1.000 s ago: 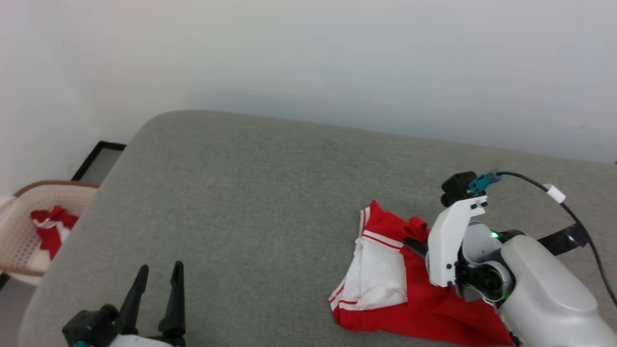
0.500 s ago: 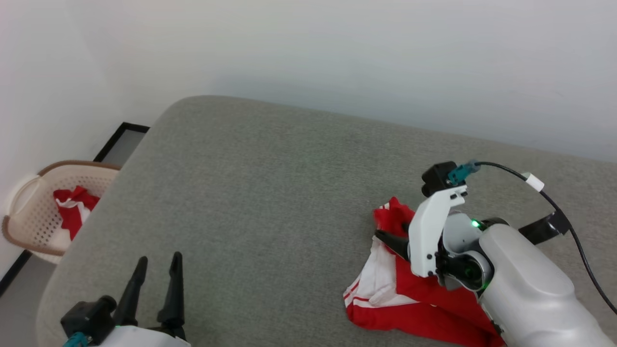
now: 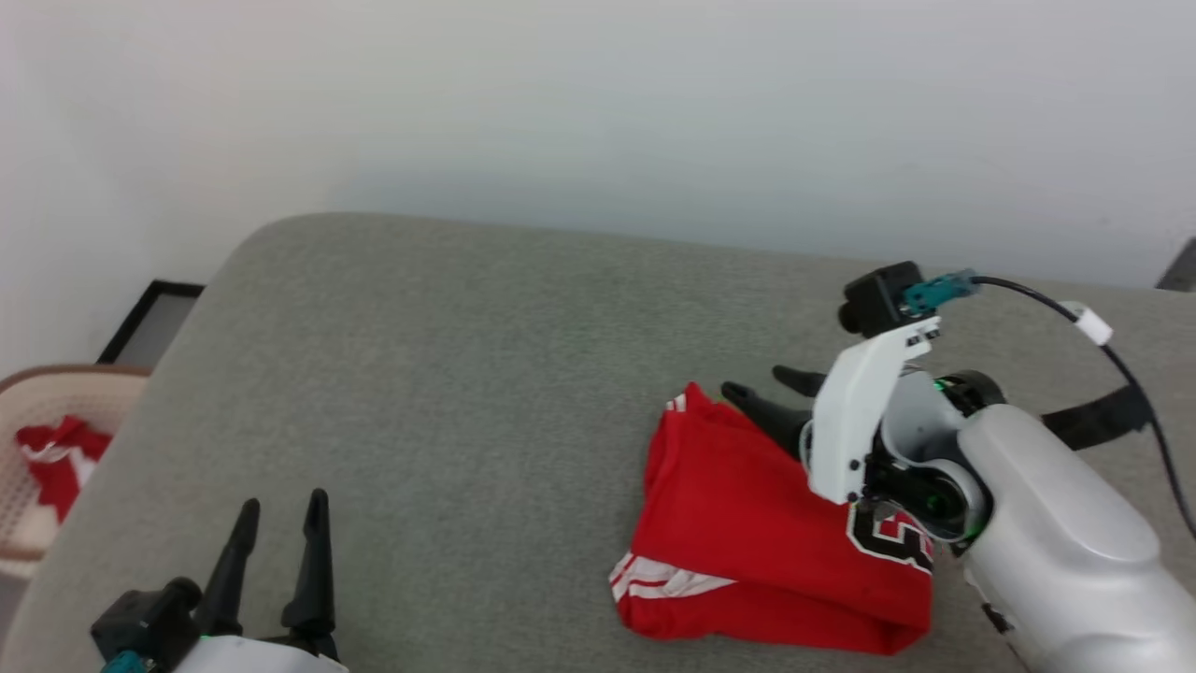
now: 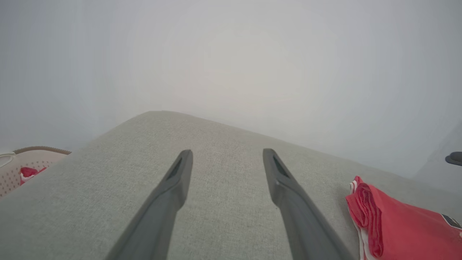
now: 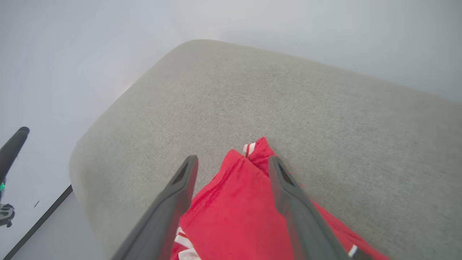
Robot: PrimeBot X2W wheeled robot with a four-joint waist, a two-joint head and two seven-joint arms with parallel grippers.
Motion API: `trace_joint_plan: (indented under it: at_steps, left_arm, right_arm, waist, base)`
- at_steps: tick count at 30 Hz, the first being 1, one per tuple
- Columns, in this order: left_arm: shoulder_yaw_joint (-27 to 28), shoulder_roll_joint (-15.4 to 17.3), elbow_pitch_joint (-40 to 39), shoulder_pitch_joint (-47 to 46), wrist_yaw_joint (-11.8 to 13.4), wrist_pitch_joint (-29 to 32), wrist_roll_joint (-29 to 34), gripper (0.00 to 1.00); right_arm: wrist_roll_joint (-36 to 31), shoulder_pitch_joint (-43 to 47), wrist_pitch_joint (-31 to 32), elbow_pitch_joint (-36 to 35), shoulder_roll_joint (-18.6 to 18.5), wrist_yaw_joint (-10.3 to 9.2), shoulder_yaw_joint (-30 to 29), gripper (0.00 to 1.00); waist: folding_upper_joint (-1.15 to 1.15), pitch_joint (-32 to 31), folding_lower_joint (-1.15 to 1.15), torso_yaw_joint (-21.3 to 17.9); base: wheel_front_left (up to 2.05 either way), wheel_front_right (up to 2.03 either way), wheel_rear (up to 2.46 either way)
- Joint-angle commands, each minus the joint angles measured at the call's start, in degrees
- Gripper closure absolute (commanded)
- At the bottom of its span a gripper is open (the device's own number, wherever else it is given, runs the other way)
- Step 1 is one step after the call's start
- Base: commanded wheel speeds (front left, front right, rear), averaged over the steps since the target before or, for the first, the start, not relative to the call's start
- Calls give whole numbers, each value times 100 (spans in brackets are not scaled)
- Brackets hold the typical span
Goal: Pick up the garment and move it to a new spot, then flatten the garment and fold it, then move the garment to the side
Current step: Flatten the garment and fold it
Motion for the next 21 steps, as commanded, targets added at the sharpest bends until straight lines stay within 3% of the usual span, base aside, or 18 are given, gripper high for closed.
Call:
trace_joint_plan:
  at_steps: [1, 12, 21]
  left_arm:
    - [43, 26, -30, 46, -21, 2, 29, 0]
    - [240, 116, -144, 206, -21, 2, 155, 0]
    - [384, 240, -184, 343, -21, 2, 166, 0]
  right_arm:
    - [50, 124, -99, -114, -79, -4, 24, 0]
    - [86, 627, -1064, -1161, -929, -4, -62, 0]
    - [-227, 1185, -2074, -1419, -1436, -4, -403, 0]
  waist:
    - [0, -84, 0, -227]
    - [0, -110, 0, -924]
    - [0, -149, 0, -1282]
  base:
    - [0, 0, 0]
    - [0, 0, 0]
    - [0, 0, 0]
